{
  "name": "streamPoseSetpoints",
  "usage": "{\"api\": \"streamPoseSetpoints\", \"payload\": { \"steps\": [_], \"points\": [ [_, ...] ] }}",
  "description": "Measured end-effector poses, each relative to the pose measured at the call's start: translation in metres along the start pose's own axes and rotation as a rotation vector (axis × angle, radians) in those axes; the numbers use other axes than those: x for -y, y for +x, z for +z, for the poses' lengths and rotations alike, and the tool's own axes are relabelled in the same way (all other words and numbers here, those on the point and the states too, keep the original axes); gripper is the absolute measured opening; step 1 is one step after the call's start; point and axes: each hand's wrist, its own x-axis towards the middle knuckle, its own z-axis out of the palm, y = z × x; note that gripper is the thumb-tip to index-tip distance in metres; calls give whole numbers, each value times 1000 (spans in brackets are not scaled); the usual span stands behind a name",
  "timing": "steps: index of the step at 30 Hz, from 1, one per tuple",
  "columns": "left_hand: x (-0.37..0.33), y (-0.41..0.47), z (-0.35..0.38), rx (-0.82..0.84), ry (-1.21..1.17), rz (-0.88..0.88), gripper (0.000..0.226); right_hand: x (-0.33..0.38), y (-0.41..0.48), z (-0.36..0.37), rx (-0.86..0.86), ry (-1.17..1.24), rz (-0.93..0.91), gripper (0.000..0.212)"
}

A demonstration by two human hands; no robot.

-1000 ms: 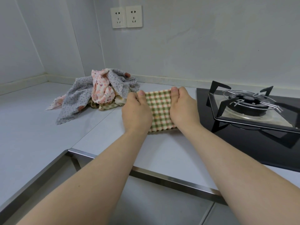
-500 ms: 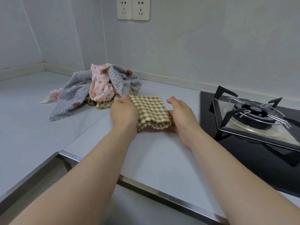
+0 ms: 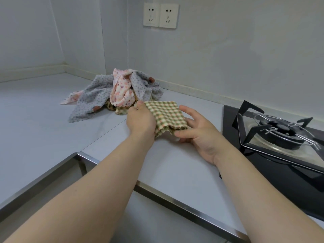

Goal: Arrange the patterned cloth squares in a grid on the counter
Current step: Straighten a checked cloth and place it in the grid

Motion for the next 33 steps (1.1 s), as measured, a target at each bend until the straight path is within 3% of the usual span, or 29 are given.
{"api": "streamPoseSetpoints", "payload": {
  "steps": [9, 13, 17, 21, 24, 33],
  "points": [
    [2, -2, 3, -11, 37, 66, 42, -5, 3, 20, -311, -349, -64, 57],
    [4, -4, 6, 0, 72, 131, 38, -5, 4, 24, -384, -398, -73, 56],
    [6, -1, 8, -10, 80, 142, 38, -3, 7, 23, -437, -214, 4, 55],
    [7, -3, 9, -19, 105, 154, 40, 3, 6, 25, -409, -53, 33, 27],
    [7, -3, 8, -14, 124, 179, 40, 7, 5, 27, -394, -50, 39, 18],
    [5, -10, 8, -28, 191, 211, 34, 6, 6, 33, -314, 277, 22, 33]
  ]
}}
